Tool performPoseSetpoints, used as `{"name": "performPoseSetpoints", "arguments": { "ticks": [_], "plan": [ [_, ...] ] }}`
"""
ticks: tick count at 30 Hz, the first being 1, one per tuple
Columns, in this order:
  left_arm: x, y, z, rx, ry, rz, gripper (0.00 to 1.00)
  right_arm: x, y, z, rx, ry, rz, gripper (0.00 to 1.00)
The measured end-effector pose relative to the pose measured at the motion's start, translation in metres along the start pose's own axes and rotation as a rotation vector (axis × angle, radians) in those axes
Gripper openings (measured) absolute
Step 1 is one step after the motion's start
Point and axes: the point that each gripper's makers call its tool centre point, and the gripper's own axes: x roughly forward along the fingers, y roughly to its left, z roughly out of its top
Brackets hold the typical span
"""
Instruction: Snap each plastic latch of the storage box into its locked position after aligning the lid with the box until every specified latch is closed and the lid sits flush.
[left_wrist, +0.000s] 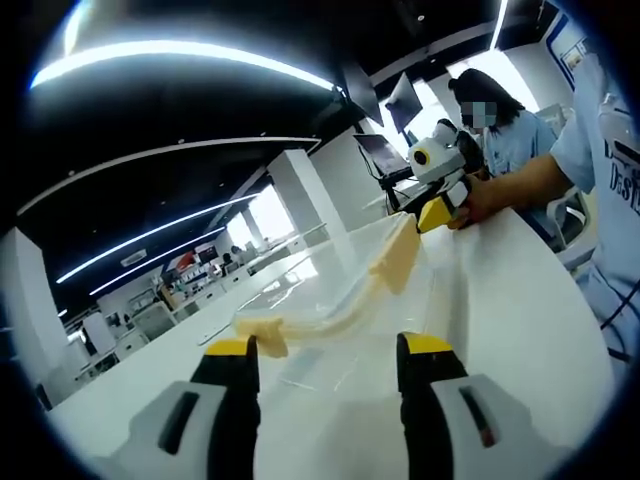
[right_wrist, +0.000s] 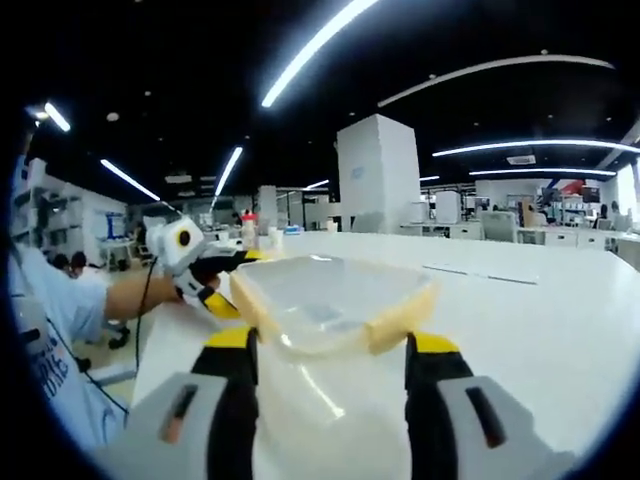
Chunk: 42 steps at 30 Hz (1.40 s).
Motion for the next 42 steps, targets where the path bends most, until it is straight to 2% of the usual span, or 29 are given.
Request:
{"name": "performPoseSetpoints", "arguments": {
  "ticks": [9,13,23,29,30,31,32,33,36,39,40,42],
  "plan": [
    [0.001,0.000,-0.001,0.008,0.002,0.000,0.56,0.001,-0.001,-0.001,-0.010,-0.001,0.002,0.55],
    [0.002,0.000,-0.001,0.011,0.003,0.000,0.56,0.001,-0.001,-0.003,-0.046,0.012,-0.005,0.53],
    [0.002,-0.001,-0.001,0.011,0.002,0.001,0.56,0.001,-0.007,-0.003,-0.038,0.019,-0.008,0.51],
    [0.002,-0.001,-0.002,0.007,-0.001,0.003,0.56,0.001,-0.011,-0.006,-0.051,0.036,-0.013,0.47],
    [0.002,-0.001,-0.002,0.007,-0.001,0.003,0.56,0.001,-0.011,-0.006,-0.052,0.038,-0.014,0.44],
    [0.002,-0.002,-0.002,0.007,-0.002,-0.001,0.56,-0.007,-0.028,-0.019,-0.077,0.121,-0.125,0.39],
    [0.001,-0.002,-0.002,0.007,0.000,0.000,0.56,-0.004,-0.012,-0.013,-0.048,0.065,-0.054,0.39],
    [0.000,-0.003,-0.002,0.007,-0.001,-0.001,0.56,-0.005,-0.009,-0.015,-0.070,0.082,-0.052,0.39],
    [-0.001,-0.005,-0.001,0.010,0.000,-0.002,0.56,-0.008,0.003,-0.016,-0.064,0.078,-0.050,0.40],
    [-0.002,-0.007,-0.001,0.009,0.000,-0.003,0.56,-0.005,0.002,-0.020,-0.045,0.080,-0.044,0.40],
    [-0.002,-0.007,-0.001,0.009,0.000,-0.003,0.56,-0.004,0.003,-0.016,-0.020,0.052,-0.041,0.40],
    [-0.002,-0.007,-0.001,0.009,0.000,-0.003,0.56,-0.007,0.000,-0.018,-0.024,0.058,-0.041,0.40]
  ]
}}
